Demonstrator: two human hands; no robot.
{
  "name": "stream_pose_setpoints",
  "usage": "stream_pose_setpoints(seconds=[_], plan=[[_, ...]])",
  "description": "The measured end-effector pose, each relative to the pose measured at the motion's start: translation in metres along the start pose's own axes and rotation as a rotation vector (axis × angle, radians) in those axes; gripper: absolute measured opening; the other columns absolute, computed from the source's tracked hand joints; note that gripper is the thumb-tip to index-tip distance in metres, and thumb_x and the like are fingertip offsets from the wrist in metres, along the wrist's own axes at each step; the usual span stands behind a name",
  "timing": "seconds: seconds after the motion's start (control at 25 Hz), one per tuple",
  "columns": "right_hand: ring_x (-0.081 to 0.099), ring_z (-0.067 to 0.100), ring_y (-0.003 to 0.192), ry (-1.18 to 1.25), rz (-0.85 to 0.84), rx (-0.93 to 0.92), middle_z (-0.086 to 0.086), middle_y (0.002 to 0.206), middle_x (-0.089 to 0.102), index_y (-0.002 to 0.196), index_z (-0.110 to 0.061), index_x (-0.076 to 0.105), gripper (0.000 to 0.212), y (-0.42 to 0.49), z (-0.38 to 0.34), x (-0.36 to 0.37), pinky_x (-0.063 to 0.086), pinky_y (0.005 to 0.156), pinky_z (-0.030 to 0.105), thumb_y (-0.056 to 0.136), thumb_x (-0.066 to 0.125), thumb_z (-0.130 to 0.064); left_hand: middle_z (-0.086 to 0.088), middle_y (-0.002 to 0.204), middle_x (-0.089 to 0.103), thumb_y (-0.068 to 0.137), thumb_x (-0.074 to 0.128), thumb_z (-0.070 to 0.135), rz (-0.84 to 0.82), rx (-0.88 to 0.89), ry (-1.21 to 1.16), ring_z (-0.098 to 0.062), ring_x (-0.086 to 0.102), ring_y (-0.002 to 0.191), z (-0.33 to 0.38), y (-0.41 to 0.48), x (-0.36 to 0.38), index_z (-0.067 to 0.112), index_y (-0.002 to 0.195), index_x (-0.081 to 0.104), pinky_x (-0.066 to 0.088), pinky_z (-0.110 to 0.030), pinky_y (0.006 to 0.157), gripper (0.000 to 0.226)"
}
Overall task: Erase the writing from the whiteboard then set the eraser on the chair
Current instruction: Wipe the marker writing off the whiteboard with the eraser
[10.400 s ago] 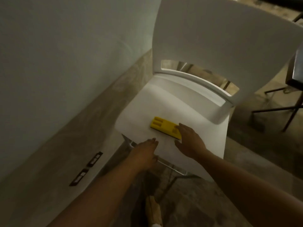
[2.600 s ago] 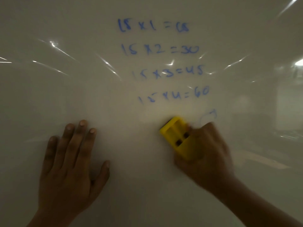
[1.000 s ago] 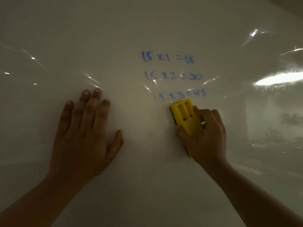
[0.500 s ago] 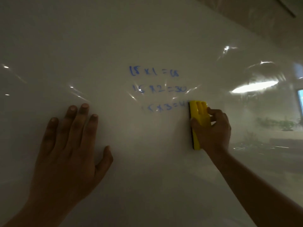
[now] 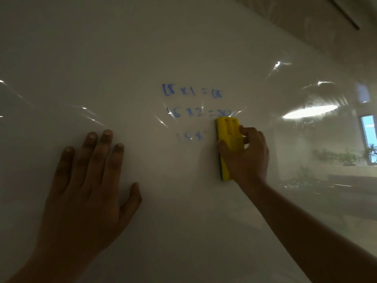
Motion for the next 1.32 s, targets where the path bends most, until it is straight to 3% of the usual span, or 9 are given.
stream_pose_setpoints(seconds=[0.16, 0.36, 0.56, 0.76, 0.92, 0.96, 1.04, 1.16, 1.32], plan=[[0.058, 0.027, 0.077, -0.029, -0.235, -0.546, 0.003, 0.091, 0.058, 0.104, -0.021, 0.051, 0.052, -0.060, -0.054, 0.022, 0.046, 0.066, 0.034, 0.063, 0.072, -0.046, -0.023, 0.166, 0.037, 0.096, 0.049, 0.043, -0.006, 0.011, 0.006, -0.042, 0.037, 0.153, 0.000, 0.001, -0.001, -0.001, 0.149, 0.049, 0.029, -0.062, 0.124, 0.069], [0.059, 0.022, 0.085, 0.061, -0.098, -0.205, -0.002, 0.103, 0.060, 0.104, -0.023, 0.053, 0.053, -0.025, -0.046, 0.021, 0.051, 0.074, 0.045, 0.061, 0.068, -0.051, -0.022, 0.165, 0.038, 0.096, 0.050, 0.044, -0.013, 0.002, 0.012, -0.040, 0.038, 0.153, -0.001, 0.000, 0.000, 0.000, 0.148, 0.050, 0.029, -0.061, 0.125, 0.068], [0.060, 0.028, 0.073, -0.162, -0.192, -0.696, 0.004, 0.086, 0.059, 0.104, -0.014, 0.061, 0.052, -0.039, -0.058, 0.024, 0.044, 0.070, 0.041, 0.064, 0.073, -0.046, -0.020, 0.166, 0.037, 0.096, 0.049, 0.045, -0.024, 0.000, 0.021, -0.038, 0.035, 0.154, -0.001, 0.001, 0.000, 0.001, 0.149, 0.049, 0.027, -0.060, 0.126, 0.069], [0.061, 0.028, 0.080, -0.110, -0.093, -0.396, 0.002, 0.095, 0.061, 0.104, -0.017, 0.057, 0.052, -0.016, -0.044, 0.018, 0.043, 0.074, 0.039, 0.064, 0.066, -0.050, -0.020, 0.166, 0.038, 0.095, 0.049, 0.044, -0.028, -0.003, 0.034, -0.038, 0.036, 0.154, -0.001, 0.000, -0.002, 0.001, 0.149, 0.049, 0.026, -0.059, 0.126, 0.069], [0.052, 0.031, 0.065, -0.217, -0.241, -0.952, 0.008, 0.076, 0.055, 0.100, -0.010, 0.066, 0.045, -0.052, -0.048, 0.019, 0.037, 0.065, 0.037, 0.074, 0.067, -0.046, -0.021, 0.165, 0.039, 0.093, 0.050, 0.044, -0.037, 0.000, 0.051, -0.038, 0.038, 0.153, 0.000, 0.001, -0.002, 0.000, 0.149, 0.050, 0.030, -0.060, 0.125, 0.071], [0.053, 0.032, 0.065, -0.281, -0.267, -0.964, 0.008, 0.075, 0.055, 0.099, -0.010, 0.067, 0.045, -0.046, -0.035, 0.015, 0.036, 0.065, 0.037, 0.074, 0.067, -0.048, -0.021, 0.165, 0.040, 0.093, 0.050, 0.045, -0.035, 0.002, 0.048, -0.039, 0.039, 0.152, 0.000, 0.001, -0.002, 0.000, 0.148, 0.051, 0.031, -0.060, 0.124, 0.071], [0.059, 0.036, 0.071, -0.378, -0.209, -0.682, 0.009, 0.082, 0.058, 0.101, -0.012, 0.064, 0.049, -0.014, 0.002, 0.004, 0.041, 0.067, 0.039, 0.071, 0.066, -0.051, -0.020, 0.164, 0.041, 0.092, 0.050, 0.045, -0.029, 0.002, 0.045, -0.039, 0.040, 0.151, 0.000, 0.000, -0.002, 0.000, 0.148, 0.052, 0.031, -0.060, 0.124, 0.071], [0.062, 0.036, 0.089, -0.223, -0.058, -0.109, 0.007, 0.106, 0.062, 0.114, -0.016, 0.058, 0.062, 0.026, 0.040, -0.014, 0.050, 0.076, 0.045, 0.065, 0.066, -0.052, -0.020, 0.164, 0.041, 0.091, 0.052, 0.044, -0.020, 0.000, 0.046, -0.039, 0.040, 0.152, 0.000, -0.001, -0.002, 0.000, 0.147, 0.053, 0.030, -0.059, 0.124, 0.071], [0.060, 0.029, 0.096, -0.031, 0.053, -0.011, 0.004, 0.109, 0.060, 0.115, -0.018, 0.059, 0.061, 0.035, 0.010, 0.001, 0.045, 0.078, 0.035, 0.065, 0.067, -0.051, -0.019, 0.164, 0.042, 0.091, 0.053, 0.043, -0.008, -0.005, 0.049, -0.038, 0.040, 0.152, 0.002, -0.001, -0.002, 0.001, 0.147, 0.054, 0.030, -0.059, 0.124, 0.070]])
Point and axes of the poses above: each hand's wrist, its own y-axis towards the middle knuckle, its own x-axis out of the palm, z = x × y, the point moved 6 cm from there along y, towards the middle knuckle
